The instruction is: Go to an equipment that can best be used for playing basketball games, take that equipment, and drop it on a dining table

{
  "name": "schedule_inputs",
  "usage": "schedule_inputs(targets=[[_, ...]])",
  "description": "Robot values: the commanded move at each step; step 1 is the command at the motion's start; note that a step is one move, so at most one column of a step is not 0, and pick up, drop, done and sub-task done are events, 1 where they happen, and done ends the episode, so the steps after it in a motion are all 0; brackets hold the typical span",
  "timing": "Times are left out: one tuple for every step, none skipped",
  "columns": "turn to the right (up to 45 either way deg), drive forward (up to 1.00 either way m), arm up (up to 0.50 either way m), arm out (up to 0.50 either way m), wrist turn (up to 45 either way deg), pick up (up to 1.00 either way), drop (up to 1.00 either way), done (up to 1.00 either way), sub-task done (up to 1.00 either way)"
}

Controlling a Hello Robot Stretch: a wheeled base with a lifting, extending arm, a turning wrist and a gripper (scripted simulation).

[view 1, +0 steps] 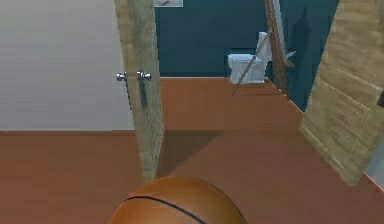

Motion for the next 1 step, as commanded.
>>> schedule_inputs(targets=[[-45.0, 0.00, 0.00, 0.00, 0.0, 0.00, 0.00, 0.00, 0.00]])
